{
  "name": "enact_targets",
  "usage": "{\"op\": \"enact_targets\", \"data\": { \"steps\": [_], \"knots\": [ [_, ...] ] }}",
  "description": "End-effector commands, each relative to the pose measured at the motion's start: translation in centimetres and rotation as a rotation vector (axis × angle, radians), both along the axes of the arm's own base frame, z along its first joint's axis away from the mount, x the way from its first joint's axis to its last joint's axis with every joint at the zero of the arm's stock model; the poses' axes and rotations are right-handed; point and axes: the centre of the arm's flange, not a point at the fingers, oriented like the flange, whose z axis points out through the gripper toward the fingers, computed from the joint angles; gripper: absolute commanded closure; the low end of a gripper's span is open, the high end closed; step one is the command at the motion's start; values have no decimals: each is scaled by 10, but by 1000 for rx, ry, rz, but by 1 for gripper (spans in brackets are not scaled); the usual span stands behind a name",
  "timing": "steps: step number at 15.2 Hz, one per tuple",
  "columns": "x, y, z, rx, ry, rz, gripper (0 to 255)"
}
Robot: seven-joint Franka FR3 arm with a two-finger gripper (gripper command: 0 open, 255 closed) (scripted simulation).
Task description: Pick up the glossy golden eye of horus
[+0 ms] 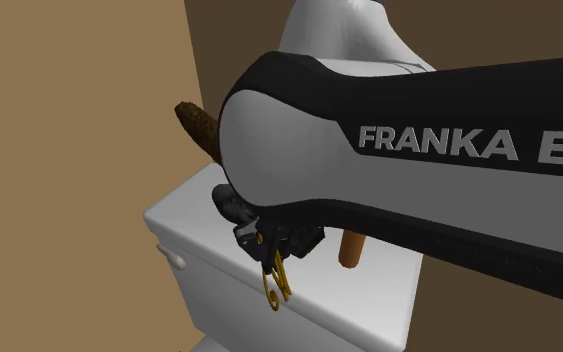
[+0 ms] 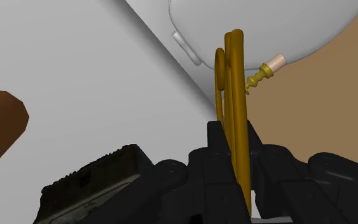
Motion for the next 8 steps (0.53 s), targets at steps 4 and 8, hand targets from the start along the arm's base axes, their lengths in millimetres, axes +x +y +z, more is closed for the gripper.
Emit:
{"op": "enact_targets", "data": {
  "steps": [4, 8],
  "knots": [
    [0, -1, 21, -1, 1, -1, 255],
    [0, -1, 42, -1, 1, -1, 255]
  ]
}}
